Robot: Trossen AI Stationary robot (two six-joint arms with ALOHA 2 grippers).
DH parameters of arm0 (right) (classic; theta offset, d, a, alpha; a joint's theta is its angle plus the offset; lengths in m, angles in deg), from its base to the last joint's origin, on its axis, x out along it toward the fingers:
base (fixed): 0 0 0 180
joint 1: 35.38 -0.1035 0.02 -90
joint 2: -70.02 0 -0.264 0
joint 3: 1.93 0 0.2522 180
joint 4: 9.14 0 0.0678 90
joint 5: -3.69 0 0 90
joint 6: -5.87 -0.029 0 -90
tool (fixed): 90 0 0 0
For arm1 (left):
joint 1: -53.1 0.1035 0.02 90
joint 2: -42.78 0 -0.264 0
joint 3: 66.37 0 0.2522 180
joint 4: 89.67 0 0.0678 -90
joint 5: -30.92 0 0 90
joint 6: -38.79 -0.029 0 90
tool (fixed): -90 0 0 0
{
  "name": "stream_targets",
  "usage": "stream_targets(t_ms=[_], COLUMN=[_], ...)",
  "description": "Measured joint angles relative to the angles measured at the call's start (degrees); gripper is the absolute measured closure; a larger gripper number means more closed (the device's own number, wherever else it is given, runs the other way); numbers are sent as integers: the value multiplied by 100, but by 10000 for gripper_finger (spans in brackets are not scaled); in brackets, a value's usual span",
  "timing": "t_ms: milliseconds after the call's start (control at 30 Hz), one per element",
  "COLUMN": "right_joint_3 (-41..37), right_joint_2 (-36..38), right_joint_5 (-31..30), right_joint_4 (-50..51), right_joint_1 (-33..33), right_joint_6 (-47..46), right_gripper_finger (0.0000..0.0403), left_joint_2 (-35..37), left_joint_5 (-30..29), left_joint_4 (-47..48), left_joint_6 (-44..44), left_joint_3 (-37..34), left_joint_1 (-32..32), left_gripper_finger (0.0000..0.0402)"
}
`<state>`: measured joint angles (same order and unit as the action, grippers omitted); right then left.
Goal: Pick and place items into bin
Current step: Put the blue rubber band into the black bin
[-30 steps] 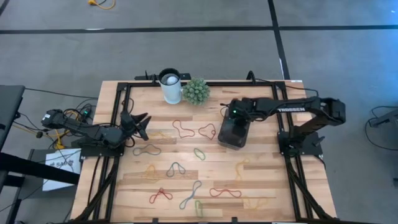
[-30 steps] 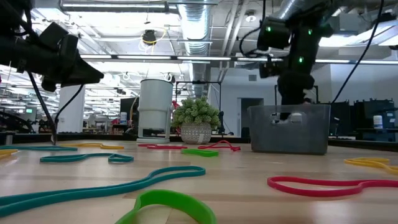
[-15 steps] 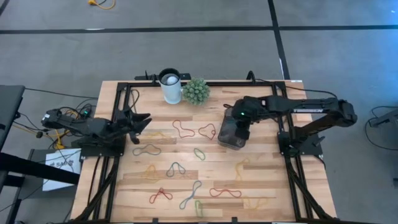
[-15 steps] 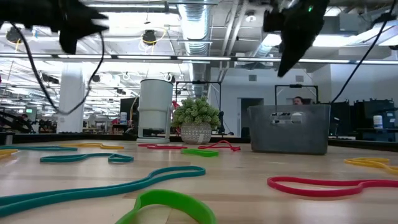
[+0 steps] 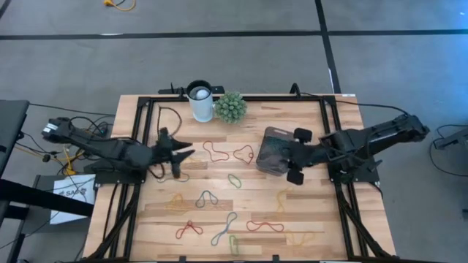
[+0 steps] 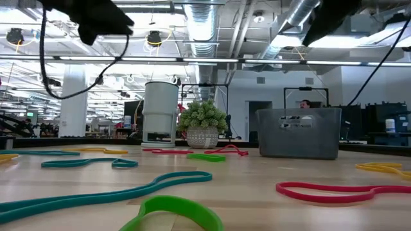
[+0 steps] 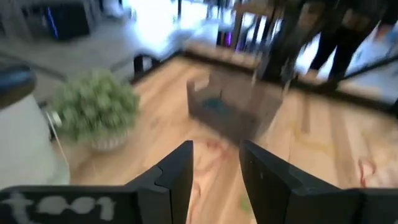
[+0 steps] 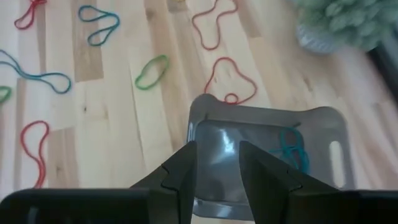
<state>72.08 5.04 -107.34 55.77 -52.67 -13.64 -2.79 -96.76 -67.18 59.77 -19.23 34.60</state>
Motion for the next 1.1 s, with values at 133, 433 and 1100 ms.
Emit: stream_targets(t_ms=[133, 433, 1100], right_joint_3=[0, -586, -4359], right_joint_2=[434, 1914, 3125], right_joint_5=[-507, -1669, -1482], right_joint_4=[277, -45, -3347], right_joint_1=[-256, -76, 355], right_joint_6=[-72, -598, -860], right_gripper_finger=[291, 291, 291], left_joint_2=[-845, -1932, -1024], left_joint_5=[155, 406, 1698], left_joint_4=[745, 3391, 4313], left_joint_6=[445, 635, 2038], left_joint_3=[624, 2041, 1296], left_joint_1=[0, 0, -90], left_gripper_finger=[281, 281, 281])
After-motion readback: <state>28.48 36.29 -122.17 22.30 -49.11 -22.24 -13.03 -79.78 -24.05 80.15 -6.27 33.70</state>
